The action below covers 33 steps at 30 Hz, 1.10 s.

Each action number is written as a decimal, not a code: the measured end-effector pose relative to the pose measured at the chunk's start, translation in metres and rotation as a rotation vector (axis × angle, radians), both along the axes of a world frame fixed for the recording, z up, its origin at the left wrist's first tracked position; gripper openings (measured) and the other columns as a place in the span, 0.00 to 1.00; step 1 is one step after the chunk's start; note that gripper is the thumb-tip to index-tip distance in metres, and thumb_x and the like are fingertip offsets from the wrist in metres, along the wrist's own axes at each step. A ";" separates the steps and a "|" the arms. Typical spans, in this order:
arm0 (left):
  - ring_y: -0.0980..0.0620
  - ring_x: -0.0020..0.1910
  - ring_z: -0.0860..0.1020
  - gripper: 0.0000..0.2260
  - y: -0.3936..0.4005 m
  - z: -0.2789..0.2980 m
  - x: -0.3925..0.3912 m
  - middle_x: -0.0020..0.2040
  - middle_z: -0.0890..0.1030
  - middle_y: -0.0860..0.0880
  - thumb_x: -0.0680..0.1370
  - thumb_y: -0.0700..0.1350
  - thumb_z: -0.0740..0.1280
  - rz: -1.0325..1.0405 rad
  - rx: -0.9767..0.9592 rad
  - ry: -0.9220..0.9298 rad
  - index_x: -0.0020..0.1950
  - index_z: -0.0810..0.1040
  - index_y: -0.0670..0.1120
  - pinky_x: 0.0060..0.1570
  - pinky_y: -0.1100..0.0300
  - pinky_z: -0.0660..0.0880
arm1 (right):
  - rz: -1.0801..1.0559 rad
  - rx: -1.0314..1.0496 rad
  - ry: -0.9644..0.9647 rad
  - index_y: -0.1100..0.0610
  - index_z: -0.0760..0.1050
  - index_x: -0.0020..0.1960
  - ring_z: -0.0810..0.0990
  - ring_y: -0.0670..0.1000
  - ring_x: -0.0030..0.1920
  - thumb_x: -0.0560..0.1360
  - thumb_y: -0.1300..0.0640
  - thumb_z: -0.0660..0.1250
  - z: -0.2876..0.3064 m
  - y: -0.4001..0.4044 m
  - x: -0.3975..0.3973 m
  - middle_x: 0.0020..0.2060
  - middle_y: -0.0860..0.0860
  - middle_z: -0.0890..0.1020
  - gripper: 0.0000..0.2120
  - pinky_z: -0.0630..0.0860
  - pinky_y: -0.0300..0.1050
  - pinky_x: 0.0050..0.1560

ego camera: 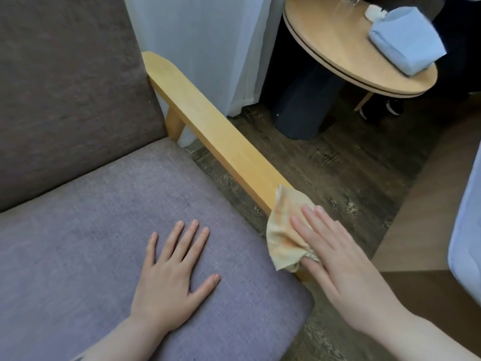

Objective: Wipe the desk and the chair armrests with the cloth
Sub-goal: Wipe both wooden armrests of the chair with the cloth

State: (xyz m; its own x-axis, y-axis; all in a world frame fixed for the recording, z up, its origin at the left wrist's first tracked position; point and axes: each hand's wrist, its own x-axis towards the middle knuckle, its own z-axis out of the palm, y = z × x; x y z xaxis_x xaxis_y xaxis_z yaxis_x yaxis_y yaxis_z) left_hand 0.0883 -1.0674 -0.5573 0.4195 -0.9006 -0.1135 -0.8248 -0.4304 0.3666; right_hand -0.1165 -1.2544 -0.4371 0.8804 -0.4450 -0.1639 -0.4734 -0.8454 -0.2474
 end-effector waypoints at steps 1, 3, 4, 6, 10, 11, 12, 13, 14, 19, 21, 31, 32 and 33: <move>0.50 0.76 0.55 0.34 0.000 -0.001 0.000 0.77 0.58 0.53 0.74 0.67 0.54 -0.002 -0.005 0.000 0.77 0.56 0.54 0.71 0.40 0.51 | -0.005 -0.006 -0.006 0.40 0.48 0.75 0.43 0.43 0.76 0.80 0.47 0.53 0.000 -0.002 0.007 0.76 0.39 0.48 0.26 0.44 0.44 0.74; 0.50 0.76 0.55 0.34 0.000 -0.002 0.000 0.77 0.59 0.53 0.74 0.67 0.54 -0.005 -0.009 -0.003 0.77 0.57 0.54 0.71 0.39 0.52 | 0.011 -0.022 -0.040 0.40 0.46 0.75 0.42 0.44 0.76 0.81 0.45 0.51 -0.002 -0.010 0.042 0.76 0.42 0.47 0.25 0.45 0.47 0.75; 0.50 0.76 0.56 0.34 0.000 -0.003 0.001 0.77 0.59 0.52 0.74 0.67 0.54 -0.006 -0.011 -0.007 0.77 0.57 0.53 0.71 0.39 0.52 | 0.019 -0.036 -0.057 0.42 0.46 0.76 0.42 0.45 0.76 0.81 0.45 0.51 -0.004 -0.016 0.068 0.77 0.44 0.47 0.25 0.46 0.48 0.75; 0.50 0.76 0.56 0.35 0.000 -0.004 0.000 0.77 0.59 0.52 0.74 0.67 0.54 -0.008 -0.014 -0.010 0.77 0.57 0.53 0.71 0.39 0.52 | 0.007 -0.072 -0.080 0.47 0.49 0.77 0.43 0.49 0.77 0.82 0.47 0.52 -0.012 -0.029 0.132 0.77 0.48 0.49 0.25 0.45 0.49 0.75; 0.50 0.76 0.55 0.35 0.000 -0.004 0.000 0.77 0.59 0.53 0.74 0.68 0.54 -0.003 -0.004 -0.026 0.77 0.56 0.54 0.71 0.40 0.52 | -0.034 -0.152 -0.092 0.50 0.53 0.76 0.47 0.54 0.77 0.82 0.50 0.51 -0.019 -0.036 0.225 0.78 0.51 0.52 0.24 0.47 0.50 0.74; 0.50 0.76 0.55 0.35 0.000 -0.003 -0.001 0.77 0.59 0.53 0.74 0.68 0.54 -0.003 -0.001 -0.026 0.77 0.56 0.54 0.71 0.40 0.52 | -0.018 -0.151 -0.098 0.50 0.53 0.76 0.47 0.54 0.77 0.82 0.50 0.51 -0.019 -0.036 0.225 0.78 0.51 0.52 0.23 0.46 0.49 0.74; 0.51 0.76 0.55 0.35 0.000 -0.003 0.000 0.77 0.59 0.53 0.74 0.68 0.54 -0.003 0.004 -0.023 0.77 0.56 0.54 0.71 0.40 0.52 | 0.007 -0.136 -0.110 0.49 0.53 0.76 0.46 0.53 0.77 0.82 0.51 0.52 -0.018 -0.036 0.213 0.78 0.51 0.52 0.23 0.45 0.49 0.74; 0.51 0.76 0.55 0.35 0.000 -0.002 0.000 0.77 0.59 0.53 0.73 0.68 0.54 -0.003 0.011 -0.017 0.77 0.57 0.54 0.71 0.40 0.52 | 0.035 -0.114 -0.122 0.49 0.53 0.76 0.46 0.52 0.77 0.82 0.51 0.53 -0.017 -0.035 0.193 0.78 0.50 0.52 0.23 0.44 0.48 0.74; 0.51 0.76 0.55 0.35 0.000 -0.001 0.000 0.77 0.59 0.53 0.73 0.68 0.54 -0.002 0.013 -0.008 0.77 0.56 0.54 0.71 0.40 0.52 | 0.058 -0.095 -0.127 0.48 0.53 0.76 0.45 0.50 0.77 0.82 0.51 0.53 -0.015 -0.031 0.165 0.77 0.49 0.52 0.24 0.44 0.47 0.74; 0.52 0.76 0.53 0.35 0.000 0.001 0.001 0.77 0.57 0.54 0.74 0.68 0.54 0.003 0.008 0.027 0.77 0.54 0.56 0.71 0.41 0.50 | 0.030 -0.052 -0.036 0.41 0.50 0.76 0.44 0.44 0.76 0.81 0.45 0.51 -0.008 -0.007 0.033 0.77 0.41 0.50 0.25 0.42 0.41 0.74; 0.52 0.77 0.52 0.34 0.000 0.001 0.002 0.77 0.57 0.55 0.74 0.69 0.54 0.001 0.007 0.026 0.77 0.54 0.56 0.71 0.41 0.50 | 0.026 -0.054 -0.028 0.42 0.51 0.76 0.44 0.45 0.76 0.80 0.44 0.52 -0.008 -0.012 0.038 0.77 0.42 0.50 0.26 0.44 0.41 0.74; 0.51 0.76 0.54 0.35 0.001 -0.003 0.001 0.77 0.59 0.54 0.74 0.69 0.55 0.019 -0.045 0.006 0.76 0.57 0.55 0.70 0.41 0.50 | 0.022 -0.109 -0.010 0.47 0.51 0.76 0.48 0.57 0.76 0.82 0.49 0.52 -0.021 -0.055 0.308 0.78 0.51 0.50 0.24 0.56 0.56 0.72; 0.51 0.76 0.54 0.35 0.001 -0.003 0.001 0.77 0.59 0.54 0.74 0.69 0.55 0.021 -0.046 0.001 0.76 0.58 0.55 0.70 0.41 0.50 | 0.024 -0.107 -0.006 0.47 0.51 0.76 0.48 0.57 0.76 0.82 0.49 0.52 -0.021 -0.055 0.312 0.78 0.51 0.50 0.24 0.57 0.56 0.71; 0.51 0.76 0.54 0.34 0.002 -0.003 0.001 0.77 0.59 0.54 0.74 0.69 0.55 0.020 -0.046 0.002 0.76 0.58 0.54 0.70 0.41 0.50 | 0.030 -0.112 -0.016 0.47 0.52 0.76 0.49 0.57 0.76 0.82 0.50 0.52 -0.022 -0.055 0.308 0.78 0.51 0.51 0.23 0.57 0.56 0.71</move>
State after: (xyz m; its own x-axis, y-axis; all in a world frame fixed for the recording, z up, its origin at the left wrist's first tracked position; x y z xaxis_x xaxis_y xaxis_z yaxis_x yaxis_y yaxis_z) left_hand 0.0888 -1.0658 -0.5605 0.4374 -0.8963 -0.0732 -0.8156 -0.4297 0.3876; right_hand 0.1919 -1.3093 -0.4586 0.8956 -0.4332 -0.1008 -0.4444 -0.8818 -0.1580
